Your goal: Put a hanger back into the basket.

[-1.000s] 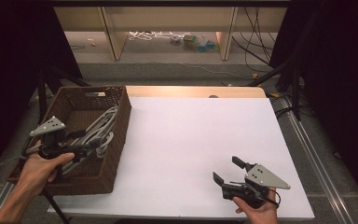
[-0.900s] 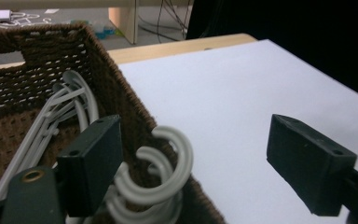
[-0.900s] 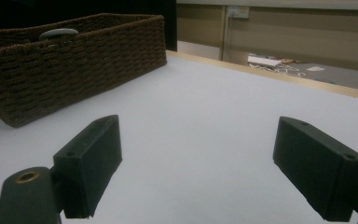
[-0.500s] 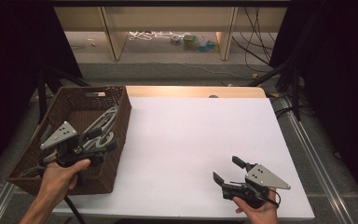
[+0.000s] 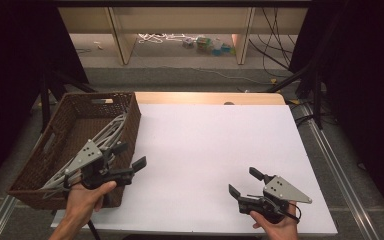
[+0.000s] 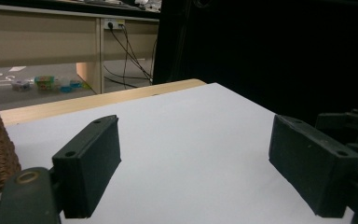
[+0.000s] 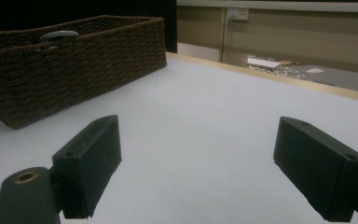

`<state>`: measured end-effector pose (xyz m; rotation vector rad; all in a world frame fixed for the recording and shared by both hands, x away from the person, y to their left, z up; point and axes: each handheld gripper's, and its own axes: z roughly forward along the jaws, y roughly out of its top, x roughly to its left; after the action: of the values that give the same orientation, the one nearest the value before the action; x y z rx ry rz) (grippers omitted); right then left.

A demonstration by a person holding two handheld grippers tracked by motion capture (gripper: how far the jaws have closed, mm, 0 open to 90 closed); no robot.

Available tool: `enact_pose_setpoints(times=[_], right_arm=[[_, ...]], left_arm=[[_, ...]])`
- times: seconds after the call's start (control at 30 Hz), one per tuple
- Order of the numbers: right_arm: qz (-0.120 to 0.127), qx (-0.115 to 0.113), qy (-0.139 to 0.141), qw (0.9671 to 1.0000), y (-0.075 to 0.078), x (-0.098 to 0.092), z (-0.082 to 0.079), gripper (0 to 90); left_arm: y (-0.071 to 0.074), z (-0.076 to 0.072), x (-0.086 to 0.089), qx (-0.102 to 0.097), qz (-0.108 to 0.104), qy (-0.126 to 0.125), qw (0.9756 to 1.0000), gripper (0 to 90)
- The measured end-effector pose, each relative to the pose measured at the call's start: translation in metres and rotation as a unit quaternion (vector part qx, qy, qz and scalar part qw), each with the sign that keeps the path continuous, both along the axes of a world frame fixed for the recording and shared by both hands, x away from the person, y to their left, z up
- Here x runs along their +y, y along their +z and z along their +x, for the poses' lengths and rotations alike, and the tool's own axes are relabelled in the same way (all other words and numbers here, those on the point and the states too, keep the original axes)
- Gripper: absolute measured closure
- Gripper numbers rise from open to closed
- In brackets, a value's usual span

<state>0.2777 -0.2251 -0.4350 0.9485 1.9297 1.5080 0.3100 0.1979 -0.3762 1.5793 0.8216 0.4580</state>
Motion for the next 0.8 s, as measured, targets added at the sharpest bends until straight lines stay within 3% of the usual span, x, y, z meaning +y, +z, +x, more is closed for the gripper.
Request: enact_pose_setpoints(times=[0.27,0.3,0.67,0.8], right_arm=[[0.0,-0.001,-0.002,1.0,0.0,0.0,-0.001,15.7],[0.0,0.0,-0.003,1.0,0.0,0.0,-0.001,15.8],[0.005,0.001,0.003,1.0,0.0,0.001,-0.001,15.8],[0.012,-0.002,0.003,0.9999,0.0,0.001,-0.001,15.8]], left_arm=[[-0.015,-0.008,-0.018,-0.011,0.013,-0.016,0.9997,16.7],[-0.017,-0.008,-0.018,-0.011,0.007,-0.021,0.9997,16.8],[-0.04,-0.018,-0.018,-0.035,0.029,-0.014,0.9989,16.7],[-0.044,-0.017,-0.014,-0.028,0.024,-0.002,0.9993,16.7]])
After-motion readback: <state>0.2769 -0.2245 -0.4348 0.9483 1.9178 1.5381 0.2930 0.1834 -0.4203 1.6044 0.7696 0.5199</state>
